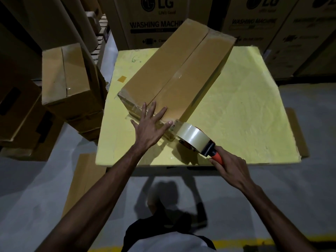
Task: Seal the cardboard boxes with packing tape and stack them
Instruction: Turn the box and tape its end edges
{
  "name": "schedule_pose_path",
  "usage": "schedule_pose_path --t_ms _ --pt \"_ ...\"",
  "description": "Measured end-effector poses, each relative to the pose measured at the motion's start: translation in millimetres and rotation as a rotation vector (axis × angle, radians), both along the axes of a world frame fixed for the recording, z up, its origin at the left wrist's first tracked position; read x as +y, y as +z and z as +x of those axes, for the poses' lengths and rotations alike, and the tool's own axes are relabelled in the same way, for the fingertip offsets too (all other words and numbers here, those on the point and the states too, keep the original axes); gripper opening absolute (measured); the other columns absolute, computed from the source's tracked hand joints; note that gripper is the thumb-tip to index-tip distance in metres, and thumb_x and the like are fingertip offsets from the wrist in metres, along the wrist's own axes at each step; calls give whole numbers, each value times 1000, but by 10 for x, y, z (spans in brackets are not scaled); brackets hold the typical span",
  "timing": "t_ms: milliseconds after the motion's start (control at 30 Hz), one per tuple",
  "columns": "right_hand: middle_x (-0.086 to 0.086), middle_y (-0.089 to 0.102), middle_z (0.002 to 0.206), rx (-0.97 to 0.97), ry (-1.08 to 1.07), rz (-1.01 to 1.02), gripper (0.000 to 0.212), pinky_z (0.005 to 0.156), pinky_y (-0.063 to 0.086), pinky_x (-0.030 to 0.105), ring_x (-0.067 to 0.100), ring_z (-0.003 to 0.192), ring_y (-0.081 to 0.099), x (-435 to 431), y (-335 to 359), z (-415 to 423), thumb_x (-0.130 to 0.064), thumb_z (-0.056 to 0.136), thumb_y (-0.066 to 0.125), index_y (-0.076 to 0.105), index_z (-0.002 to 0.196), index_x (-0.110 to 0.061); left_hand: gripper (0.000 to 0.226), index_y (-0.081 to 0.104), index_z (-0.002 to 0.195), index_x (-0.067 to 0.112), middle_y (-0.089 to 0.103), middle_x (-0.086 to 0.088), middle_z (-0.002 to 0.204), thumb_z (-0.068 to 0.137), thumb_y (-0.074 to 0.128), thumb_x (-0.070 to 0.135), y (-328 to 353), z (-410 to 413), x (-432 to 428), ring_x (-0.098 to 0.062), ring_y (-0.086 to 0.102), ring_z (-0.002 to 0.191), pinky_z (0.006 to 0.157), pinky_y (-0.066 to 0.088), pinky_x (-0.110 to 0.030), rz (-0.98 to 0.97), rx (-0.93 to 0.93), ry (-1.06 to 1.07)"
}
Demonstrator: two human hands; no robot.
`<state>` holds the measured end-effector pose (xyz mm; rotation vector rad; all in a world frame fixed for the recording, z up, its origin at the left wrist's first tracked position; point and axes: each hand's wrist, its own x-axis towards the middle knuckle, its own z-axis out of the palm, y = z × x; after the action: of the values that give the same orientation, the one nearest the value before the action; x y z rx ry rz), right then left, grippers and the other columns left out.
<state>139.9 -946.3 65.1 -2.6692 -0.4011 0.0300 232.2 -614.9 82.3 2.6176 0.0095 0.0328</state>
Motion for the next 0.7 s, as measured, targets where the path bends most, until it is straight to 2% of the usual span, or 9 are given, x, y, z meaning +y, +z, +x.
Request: schedule_pose_path --t_ms 200,300,433,500,633,700 --pt "-11 51 73 98 7 120 22 50 30 23 9 58 47 107 -87 -165 -48 102 53 42 112 -32 95 27 157 54 -2 15 173 74 43 97 13 -44 -30 -17 -15 159 105 4 -89 60 0 -12" --pt "-10 50 63 182 -22 221 23 47 32 21 8 55 52 221 -53 -207 -49 101 54 42 113 -34 92 28 158 53 -3 16 173 77 42 96 -27 -89 -44 -17 -16 159 106 9 -89 43 -17 -9" --pt "-6 53 63 187 -107 238 27 49 40 22 8 56 55 343 -21 -244 -58 100 53 42 111 -36 89 25 158 55 -1 15 173 79 41 93 -57 -85 -20 -17 -17 159 107 5 -88 52 -33 -11" --pt "-3 55 66 198 -136 245 31 51 44 30 10 58 54 401 -30 -267 -59 100 53 44 114 -33 87 25 158 55 0 15 173 81 43 91 -61 -79 8 -17 -16 159 108 3 -88 64 -39 -12" --pt "-2 54 67 217 -162 272 32 47 38 31 15 56 53 565 -52 -306 -57 101 51 45 117 -30 87 27 158 53 1 13 174 83 49 89 -89 -92 23 -19 -14 159 110 1 -85 78 -50 -8" --pt "2 58 77 264 -207 210 34 53 41 37 23 65 58 600 -87 -267 -60 101 49 45 116 -29 88 29 158 52 2 12 174 81 49 90 -83 -94 27 -19 -13 160 111 1 -84 81 -53 5"
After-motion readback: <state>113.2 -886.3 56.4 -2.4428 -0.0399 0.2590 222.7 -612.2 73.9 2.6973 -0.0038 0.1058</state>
